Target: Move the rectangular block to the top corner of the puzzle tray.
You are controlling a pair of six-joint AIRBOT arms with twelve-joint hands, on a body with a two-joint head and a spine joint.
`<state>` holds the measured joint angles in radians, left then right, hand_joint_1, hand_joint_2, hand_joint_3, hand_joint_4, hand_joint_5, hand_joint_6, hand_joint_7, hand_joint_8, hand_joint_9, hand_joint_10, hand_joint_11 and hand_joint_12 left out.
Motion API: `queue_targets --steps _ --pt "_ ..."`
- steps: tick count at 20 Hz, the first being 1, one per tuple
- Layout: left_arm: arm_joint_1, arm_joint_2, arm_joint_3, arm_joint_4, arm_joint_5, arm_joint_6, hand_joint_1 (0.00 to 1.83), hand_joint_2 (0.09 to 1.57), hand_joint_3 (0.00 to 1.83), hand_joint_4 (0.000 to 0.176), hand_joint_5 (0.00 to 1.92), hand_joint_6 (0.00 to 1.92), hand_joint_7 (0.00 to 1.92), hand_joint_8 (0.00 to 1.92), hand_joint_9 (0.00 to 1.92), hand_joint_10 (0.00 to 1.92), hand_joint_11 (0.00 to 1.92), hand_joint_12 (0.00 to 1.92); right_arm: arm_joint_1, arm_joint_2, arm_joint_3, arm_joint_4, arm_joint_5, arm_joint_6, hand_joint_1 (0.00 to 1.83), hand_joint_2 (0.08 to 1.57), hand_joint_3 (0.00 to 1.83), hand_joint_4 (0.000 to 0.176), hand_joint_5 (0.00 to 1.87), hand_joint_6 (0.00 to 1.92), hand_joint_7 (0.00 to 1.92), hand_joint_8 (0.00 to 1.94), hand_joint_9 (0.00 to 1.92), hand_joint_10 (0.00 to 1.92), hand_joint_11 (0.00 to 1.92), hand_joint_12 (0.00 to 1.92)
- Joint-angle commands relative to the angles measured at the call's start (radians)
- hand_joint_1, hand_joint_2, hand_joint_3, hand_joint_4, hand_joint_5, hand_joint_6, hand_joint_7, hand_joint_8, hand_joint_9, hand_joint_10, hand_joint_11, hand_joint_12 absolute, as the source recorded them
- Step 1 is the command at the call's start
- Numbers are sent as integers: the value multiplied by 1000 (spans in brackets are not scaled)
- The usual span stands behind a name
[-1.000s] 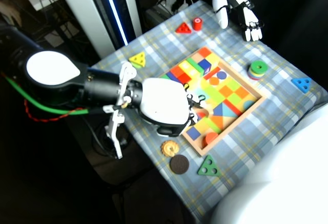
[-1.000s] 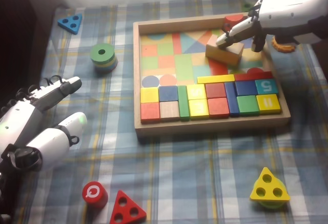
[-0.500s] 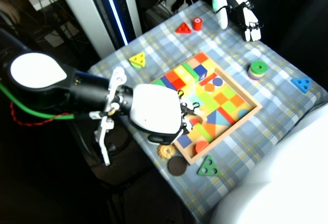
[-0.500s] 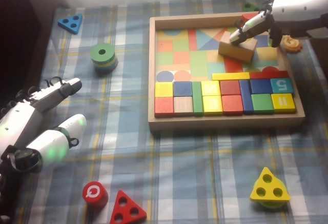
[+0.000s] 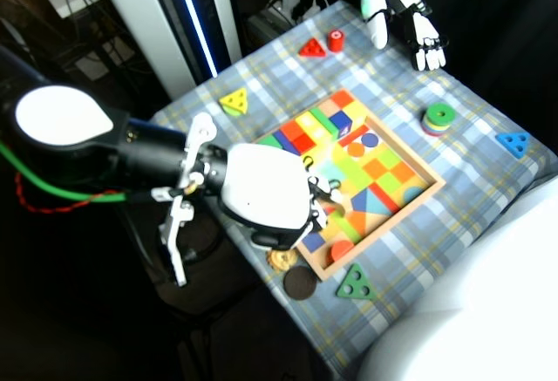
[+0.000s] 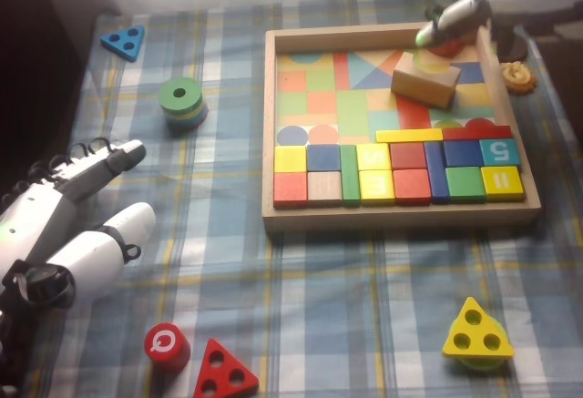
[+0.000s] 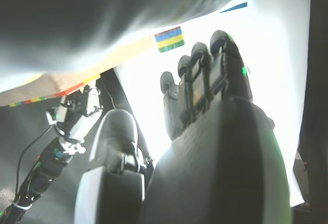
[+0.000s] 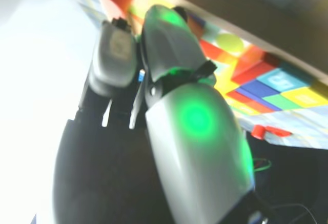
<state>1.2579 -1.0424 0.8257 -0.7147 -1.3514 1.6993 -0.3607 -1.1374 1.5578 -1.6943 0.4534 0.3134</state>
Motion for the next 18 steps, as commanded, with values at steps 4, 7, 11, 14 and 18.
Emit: queue_targets --steps 4,7,11,14,18 --pt "-5 7 2 39 -112 -9 419 1400 1 53 364 1 253 1 172 2 0 228 47 0 -4 33 -10 -9 1794 1115 0 62 344 0 1265 1941 1501 1921 1540 1921" --pt "-5 7 2 39 -112 -9 442 1402 0 55 366 1 257 1 173 1 0 251 55 0 -20 26 -7 -10 1741 1127 0 32 368 9 1254 1941 1464 1921 1511 1921" --pt "-5 8 2 39 -106 -9 413 1406 2 54 363 1 253 3 172 2 0 239 54 8 -82 -18 -7 9 1790 1116 0 61 382 2 1226 1941 1461 1921 1527 1921" --pt "-3 15 1 44 -106 -9 414 1401 1 57 365 1 248 1 167 2 0 248 53 20 -99 -119 -3 109 1772 1126 0 76 396 10 1176 1941 1407 1921 1470 1921" --pt "-3 22 -1 45 -112 -9 447 1394 0 42 386 2 273 3 189 6 0 303 36 25 -104 -123 -3 109 1770 1095 0 86 423 3 1195 1941 1403 1921 1451 1921"
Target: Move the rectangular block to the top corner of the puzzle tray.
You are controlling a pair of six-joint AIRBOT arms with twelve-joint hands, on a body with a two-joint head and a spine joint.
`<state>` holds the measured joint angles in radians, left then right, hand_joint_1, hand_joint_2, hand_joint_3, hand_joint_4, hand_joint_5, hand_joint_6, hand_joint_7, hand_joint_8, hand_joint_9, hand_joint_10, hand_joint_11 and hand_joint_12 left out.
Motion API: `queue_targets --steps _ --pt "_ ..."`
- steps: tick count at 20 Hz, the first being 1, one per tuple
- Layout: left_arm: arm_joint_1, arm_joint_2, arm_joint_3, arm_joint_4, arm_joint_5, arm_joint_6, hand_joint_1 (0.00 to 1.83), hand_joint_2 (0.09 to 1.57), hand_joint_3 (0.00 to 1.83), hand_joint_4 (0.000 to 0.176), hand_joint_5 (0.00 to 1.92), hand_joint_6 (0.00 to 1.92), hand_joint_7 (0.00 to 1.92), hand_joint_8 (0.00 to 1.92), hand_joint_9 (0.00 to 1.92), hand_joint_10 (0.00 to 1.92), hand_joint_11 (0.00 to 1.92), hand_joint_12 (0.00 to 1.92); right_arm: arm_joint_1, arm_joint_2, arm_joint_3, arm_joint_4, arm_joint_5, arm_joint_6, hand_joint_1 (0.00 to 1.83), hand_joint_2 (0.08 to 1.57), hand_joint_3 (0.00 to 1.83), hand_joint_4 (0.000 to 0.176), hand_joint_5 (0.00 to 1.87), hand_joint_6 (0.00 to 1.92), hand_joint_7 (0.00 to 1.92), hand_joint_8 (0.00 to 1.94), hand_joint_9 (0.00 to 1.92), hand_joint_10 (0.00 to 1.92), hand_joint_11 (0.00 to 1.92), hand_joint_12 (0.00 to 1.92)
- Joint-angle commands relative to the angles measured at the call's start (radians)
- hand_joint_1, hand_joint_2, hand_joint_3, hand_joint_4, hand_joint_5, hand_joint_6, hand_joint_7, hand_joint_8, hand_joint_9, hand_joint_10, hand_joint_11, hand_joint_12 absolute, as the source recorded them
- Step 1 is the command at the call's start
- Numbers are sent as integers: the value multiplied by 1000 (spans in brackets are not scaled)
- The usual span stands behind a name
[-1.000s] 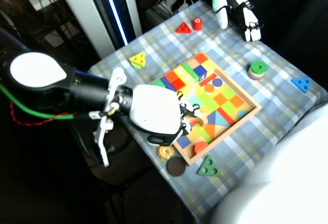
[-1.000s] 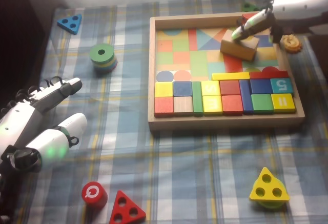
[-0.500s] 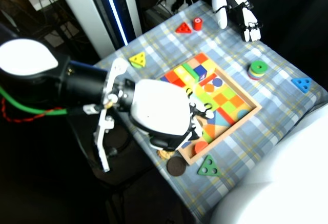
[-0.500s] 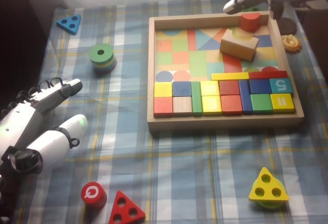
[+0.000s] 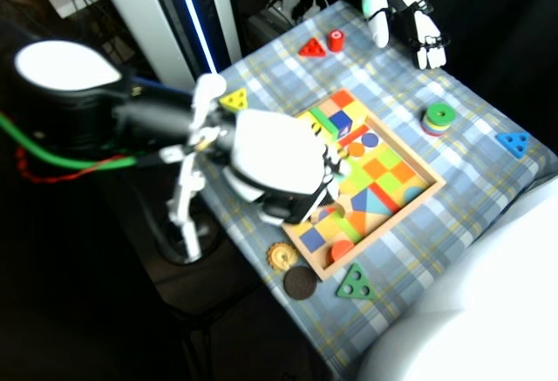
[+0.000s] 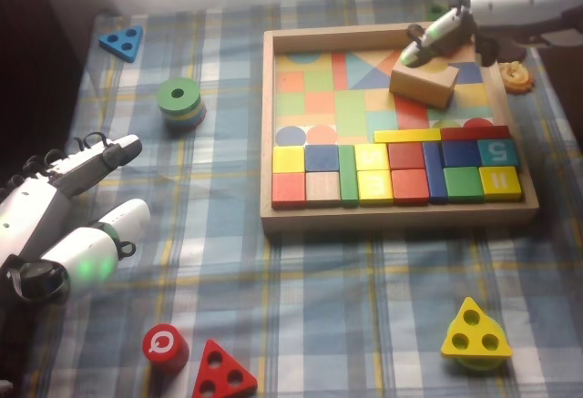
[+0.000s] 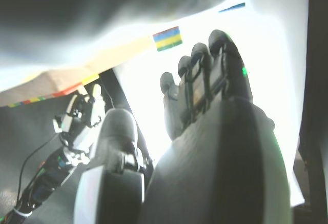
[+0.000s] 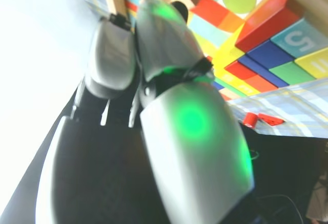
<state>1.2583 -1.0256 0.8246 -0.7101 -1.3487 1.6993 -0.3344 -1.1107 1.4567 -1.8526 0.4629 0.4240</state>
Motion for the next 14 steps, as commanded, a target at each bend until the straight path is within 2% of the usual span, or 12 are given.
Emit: queue_targets --steps 1,2,3,4,5,6,7,8,11,12,13,14 --pt "-3 6 0 40 -112 -9 446 1394 0 32 391 4 280 4 192 6 0 308 6 1 -6 29 -12 -1 1799 1091 0 49 423 2 1199 1941 1427 1921 1478 1921" --pt "-3 6 0 40 -109 -9 442 1392 0 34 392 3 279 4 191 5 0 308 1 6 -7 18 -13 5 1784 1090 0 39 414 1 1208 1941 1426 1921 1466 1921" --pt "-3 6 0 40 -106 -9 447 1394 0 40 384 1 278 1 191 4 0 287 -1 8 -6 -6 -13 27 1798 1083 0 38 421 2 1227 1941 1438 1921 1463 1921" --pt "-4 6 0 40 -104 -9 447 1396 0 40 381 0 277 1 191 3 0 282 -2 9 -6 -38 -13 52 1799 1085 0 54 425 3 1236 1941 1437 1921 1454 1921" --pt "-4 6 1 40 -102 -9 445 1395 0 36 382 0 275 0 189 2 0 317 -4 9 -4 -62 -13 70 1820 1083 0 40 419 1 1265 1941 1463 1921 1480 1921" --pt "-4 6 1 40 -101 -9 444 1396 0 36 383 1 273 0 186 0 0 325 -10 9 0 -68 -13 74 1759 1102 0 91 417 0 1293 1941 1458 1921 1471 1921" --pt "-3 6 1 40 -99 -9 442 1396 1 38 389 3 270 0 184 0 0 326 -16 9 4 -68 -13 75 1770 1092 0 65 417 0 1283 1941 1468 1921 1498 1921" --pt "-3 6 1 40 -98 -9 413 1399 2 47 383 0 262 0 176 0 0 314 -18 9 5 -68 -13 75 1789 1089 0 51 415 0 1276 1941 1467 1921 1504 1921" --pt "-2 5 2 40 -95 -9 408 1397 0 30 385 2 273 1 199 5 0 391 -18 12 10 -57 -17 75 1820 1109 0 43 402 1 1185 1941 1463 1921 1511 1921" --pt "-2 5 2 40 -94 -9 408 1396 0 33 379 0 273 0 199 5 0 397 -18 12 12 -50 -17 75 1756 1106 0 26 399 0 1218 1941 1444 1921 1483 1921" --pt "-2 5 2 40 -93 -9 437 1390 0 30 382 1 276 1 198 4 0 381 -17 12 14 -49 -18 75 1731 1117 3 50 391 0 1242 1941 1444 1921 1489 1921" --pt "-2 5 2 40 -91 -9 416 1395 0 29 379 0 270 1 190 2 0 362 -16 12 15 -49 -18 75 1716 1126 7 47 385 0 1249 1941 1446 1921 1500 1921"
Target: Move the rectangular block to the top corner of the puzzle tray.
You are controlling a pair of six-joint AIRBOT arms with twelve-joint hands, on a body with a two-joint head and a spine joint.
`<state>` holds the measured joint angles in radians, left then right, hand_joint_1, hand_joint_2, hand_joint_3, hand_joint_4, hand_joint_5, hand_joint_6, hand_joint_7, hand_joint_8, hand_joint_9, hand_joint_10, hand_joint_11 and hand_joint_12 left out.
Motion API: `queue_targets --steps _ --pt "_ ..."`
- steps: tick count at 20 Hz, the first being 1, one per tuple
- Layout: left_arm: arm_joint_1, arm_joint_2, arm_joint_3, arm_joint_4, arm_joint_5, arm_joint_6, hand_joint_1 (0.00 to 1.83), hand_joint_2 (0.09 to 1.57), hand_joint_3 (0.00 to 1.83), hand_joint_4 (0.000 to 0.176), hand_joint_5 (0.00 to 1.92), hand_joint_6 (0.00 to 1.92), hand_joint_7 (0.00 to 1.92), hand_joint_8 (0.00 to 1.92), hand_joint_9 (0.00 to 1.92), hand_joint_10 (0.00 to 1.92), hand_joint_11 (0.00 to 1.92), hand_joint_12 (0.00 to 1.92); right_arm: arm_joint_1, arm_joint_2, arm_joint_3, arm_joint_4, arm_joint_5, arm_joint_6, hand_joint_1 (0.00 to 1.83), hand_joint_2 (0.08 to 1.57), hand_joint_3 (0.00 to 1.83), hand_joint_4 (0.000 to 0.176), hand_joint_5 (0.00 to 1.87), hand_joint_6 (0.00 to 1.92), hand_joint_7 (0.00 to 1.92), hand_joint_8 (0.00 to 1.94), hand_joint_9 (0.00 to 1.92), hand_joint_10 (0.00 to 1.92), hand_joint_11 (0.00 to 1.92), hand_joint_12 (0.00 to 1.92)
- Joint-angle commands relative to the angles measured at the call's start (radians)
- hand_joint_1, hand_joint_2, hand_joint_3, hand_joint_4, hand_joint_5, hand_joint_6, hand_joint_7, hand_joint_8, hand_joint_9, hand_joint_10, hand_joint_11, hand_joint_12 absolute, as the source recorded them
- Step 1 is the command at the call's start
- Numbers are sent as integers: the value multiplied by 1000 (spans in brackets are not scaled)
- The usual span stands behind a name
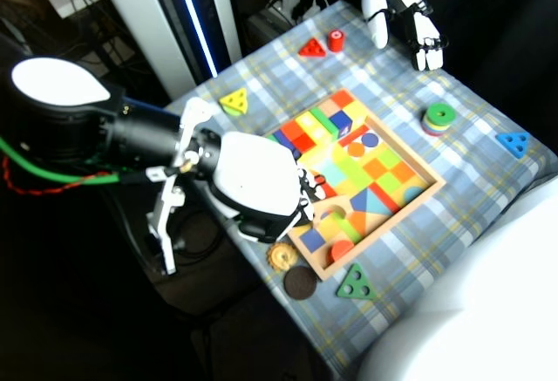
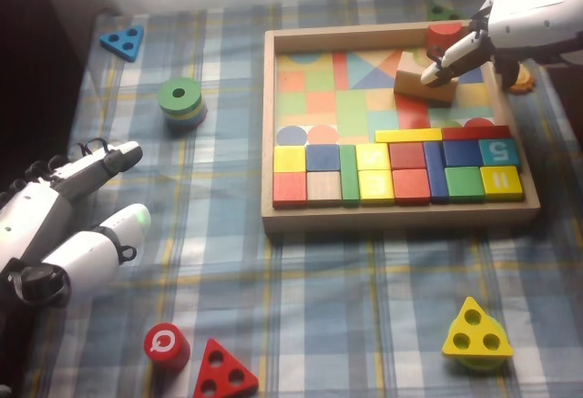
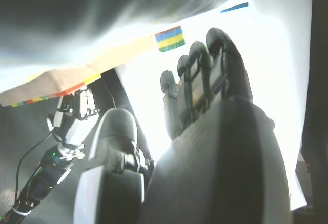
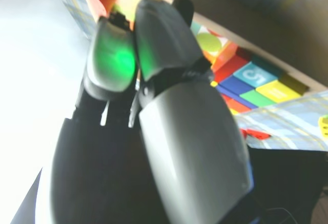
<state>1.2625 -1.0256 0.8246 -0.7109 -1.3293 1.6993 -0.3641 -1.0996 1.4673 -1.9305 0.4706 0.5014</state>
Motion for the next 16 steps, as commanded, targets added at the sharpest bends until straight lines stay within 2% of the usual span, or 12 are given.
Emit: queue_targets --steps 1,2,3,4,5,6,7,8,9,12,15,16 --pt "-7 5 4 41 -108 -9 430 1393 0 37 379 0 270 0 184 0 0 321 15 1 4 29 -25 -2 1705 1133 10 23 388 1 1288 1941 1477 1921 1538 1921" --pt "-7 4 4 41 -107 -9 429 1398 1 35 376 0 264 2 174 4 0 259 15 2 4 29 -25 -2 1685 1137 12 39 388 1 1302 1941 1487 1921 1541 1921" --pt "-7 4 4 41 -108 -9 439 1397 0 36 377 1 266 2 173 4 0 233 15 2 4 30 -25 -2 1703 1129 9 33 391 1 1328 1941 1511 1921 1553 1921" --pt "-7 4 4 41 -108 -9 456 1393 0 33 384 1 271 2 178 4 0 284 15 3 4 30 -25 -2 1704 1129 10 42 392 1 1320 1941 1495 1921 1541 1921" --pt "-7 4 4 41 -107 -9 434 1392 0 44 375 0 271 0 186 4 0 328 15 4 4 28 -25 -2 1691 1132 12 53 389 1 1286 1941 1461 1921 1509 1921" --pt "-7 4 4 41 -106 -9 460 1398 1 29 376 1 267 0 183 2 0 335 15 5 5 24 -26 -2 1705 1130 11 33 384 0 1277 1941 1455 1921 1505 1921" --pt "-7 4 4 41 -106 -9 439 1401 2 26 375 0 266 0 187 3 0 337 14 5 5 18 -27 -2 1709 1130 12 31 384 0 1262 1941 1447 1921 1498 1921" --pt "-7 4 3 41 -107 -9 419 1402 1 35 365 0 253 0 173 1 0 297 10 5 6 10 -28 -2 1726 1126 10 7 389 1 1275 1941 1465 1921 1513 1921" --pt "-7 4 3 41 -107 -9 459 1398 0 37 369 2 254 1 172 1 0 281 6 5 7 6 -31 -1 1755 1118 7 0 393 2 1291 1941 1481 1921 1526 1921" --pt "-7 4 1 41 -108 -9 482 1390 0 27 380 2 261 1 172 0 0 286 -2 5 23 5 -41 4 1725 1114 6 0 386 0 1268 1941 1461 1921 1512 1921" --pt "-7 4 1 41 -107 -9 461 1390 0 36 377 1 255 1 163 2 0 252 -6 5 39 5 -46 14 1734 1118 8 7 397 3 1276 1941 1462 1921 1511 1921" --pt "-7 4 1 41 -107 -9 474 1386 0 22 387 2 267 2 173 4 0 318 -8 5 40 5 -47 14 1735 1119 10 10 381 1 1272 1941 1455 1921 1499 1921"
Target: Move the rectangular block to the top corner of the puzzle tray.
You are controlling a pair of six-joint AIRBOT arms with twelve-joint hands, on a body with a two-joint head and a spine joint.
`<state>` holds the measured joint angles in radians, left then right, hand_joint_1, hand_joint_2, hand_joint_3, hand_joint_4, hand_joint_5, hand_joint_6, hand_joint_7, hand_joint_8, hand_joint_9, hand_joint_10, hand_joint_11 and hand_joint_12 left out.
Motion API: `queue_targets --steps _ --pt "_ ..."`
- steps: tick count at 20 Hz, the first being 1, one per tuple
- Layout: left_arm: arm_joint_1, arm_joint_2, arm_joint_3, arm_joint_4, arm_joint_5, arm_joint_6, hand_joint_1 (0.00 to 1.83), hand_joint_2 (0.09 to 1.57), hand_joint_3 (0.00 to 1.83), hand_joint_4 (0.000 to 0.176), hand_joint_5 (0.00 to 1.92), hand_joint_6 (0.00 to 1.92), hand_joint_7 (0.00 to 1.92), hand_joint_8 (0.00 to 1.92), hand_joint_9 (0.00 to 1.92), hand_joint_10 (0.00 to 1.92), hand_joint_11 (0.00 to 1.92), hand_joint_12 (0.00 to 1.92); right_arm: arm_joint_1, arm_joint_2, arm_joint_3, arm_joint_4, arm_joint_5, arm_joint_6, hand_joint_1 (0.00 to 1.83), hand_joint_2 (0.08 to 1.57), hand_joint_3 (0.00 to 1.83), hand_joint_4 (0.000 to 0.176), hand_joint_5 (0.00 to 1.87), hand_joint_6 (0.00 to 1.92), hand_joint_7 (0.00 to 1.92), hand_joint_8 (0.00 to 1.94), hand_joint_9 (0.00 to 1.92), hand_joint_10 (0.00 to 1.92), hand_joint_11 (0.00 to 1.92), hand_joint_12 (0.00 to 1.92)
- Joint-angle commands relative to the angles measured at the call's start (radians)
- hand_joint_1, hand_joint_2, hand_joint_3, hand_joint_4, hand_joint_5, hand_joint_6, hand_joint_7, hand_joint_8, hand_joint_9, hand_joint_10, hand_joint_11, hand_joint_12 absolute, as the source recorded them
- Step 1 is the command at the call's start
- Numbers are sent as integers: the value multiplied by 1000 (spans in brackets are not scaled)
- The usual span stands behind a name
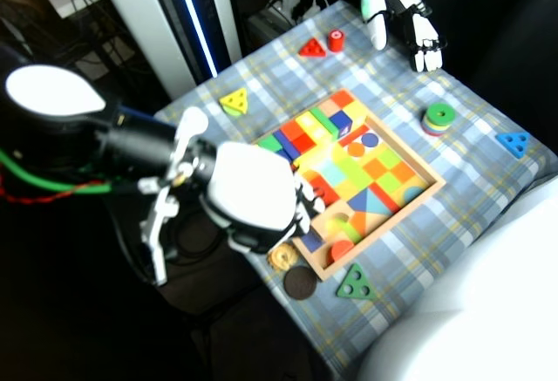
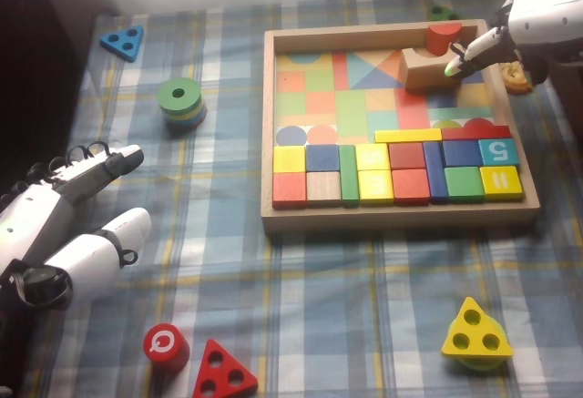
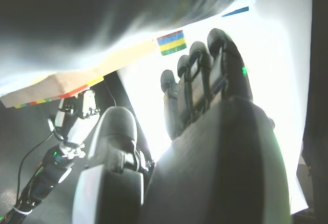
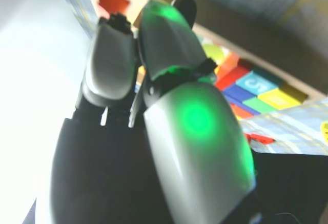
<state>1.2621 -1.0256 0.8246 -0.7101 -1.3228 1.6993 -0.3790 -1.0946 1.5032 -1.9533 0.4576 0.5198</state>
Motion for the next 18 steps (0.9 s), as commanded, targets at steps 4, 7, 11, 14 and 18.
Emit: queue_targets --steps 4,7,11,14,18 --pt "-7 4 0 40 -114 -9 436 1396 2 32 379 0 251 1 159 0 0 329 4 0 12 27 -44 -5 1747 1108 7 8 382 2 1303 1941 1480 1921 1519 1921" --pt "-6 4 0 38 -114 -9 439 1392 0 42 387 1 253 1 156 0 0 320 4 3 -7 29 -44 -4 1782 1112 11 6 371 0 1262 1941 1456 1921 1493 1921" --pt "-6 3 1 38 -113 -9 436 1398 1 46 367 3 244 3 150 3 0 279 16 30 -53 29 -42 -4 1719 1125 23 0 385 2 1289 1941 1476 1921 1521 1921" --pt "-6 2 1 38 -111 -9 444 1394 0 43 376 3 258 3 169 6 0 348 39 38 -69 28 -40 -4 1701 1129 36 0 379 3 1286 1941 1473 1921 1530 1921" --pt "-7 3 1 38 -110 -9 487 1393 0 35 381 1 258 1 167 4 0 323 50 33 -35 14 -35 -4 1714 1129 51 0 339 0 1303 1941 1518 1921 1571 1921"
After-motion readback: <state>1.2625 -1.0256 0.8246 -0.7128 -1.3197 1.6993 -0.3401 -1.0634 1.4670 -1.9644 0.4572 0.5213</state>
